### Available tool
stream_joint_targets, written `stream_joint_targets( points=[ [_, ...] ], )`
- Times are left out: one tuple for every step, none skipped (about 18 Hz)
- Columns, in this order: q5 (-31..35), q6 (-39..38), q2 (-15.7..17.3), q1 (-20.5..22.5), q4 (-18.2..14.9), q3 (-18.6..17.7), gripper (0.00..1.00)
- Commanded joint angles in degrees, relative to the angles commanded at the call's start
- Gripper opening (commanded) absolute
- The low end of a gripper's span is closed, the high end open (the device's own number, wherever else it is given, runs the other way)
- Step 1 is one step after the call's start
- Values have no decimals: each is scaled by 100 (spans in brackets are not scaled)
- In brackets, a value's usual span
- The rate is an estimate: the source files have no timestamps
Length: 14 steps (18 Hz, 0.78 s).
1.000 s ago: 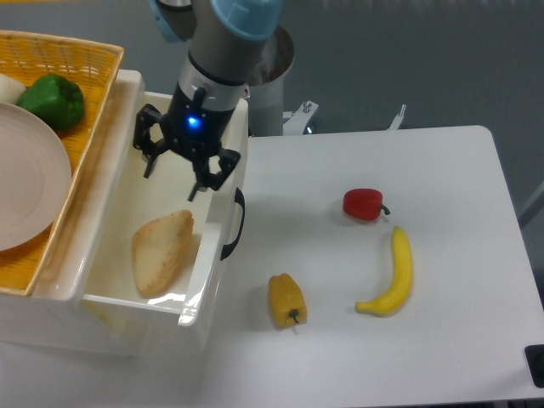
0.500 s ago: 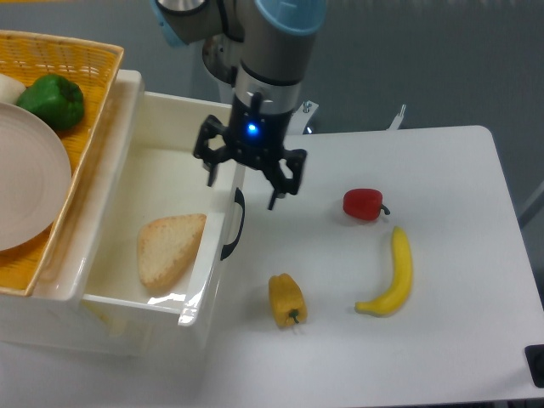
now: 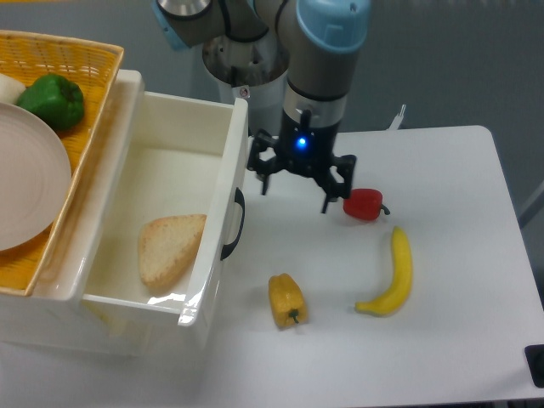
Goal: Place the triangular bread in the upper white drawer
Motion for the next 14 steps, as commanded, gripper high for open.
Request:
stream_joint_targets(
  points=[
    [27, 219, -9, 0, 0, 0, 100],
    [36, 439, -61, 17, 9, 9, 100],
    [62, 598, -88, 26, 0, 35, 100],
    [79, 713, -123, 35, 17, 35, 100],
    [158, 801, -158, 53, 18, 35, 100],
    [263, 932, -193, 61, 61, 35, 100],
    [377, 1081, -237, 62, 79, 26, 100],
    [413, 1205, -246, 70, 79, 9, 100],
    [422, 1310, -255, 70, 79, 0, 100],
    [414, 1372, -299, 70, 79, 0, 100],
    [414, 1390, -325, 62, 105, 0, 100],
    [422, 1391, -325, 62, 105, 0, 100],
    [422, 1399, -334, 53, 105, -9, 100],
    [422, 1391, -334, 53, 105, -17, 100]
  ],
)
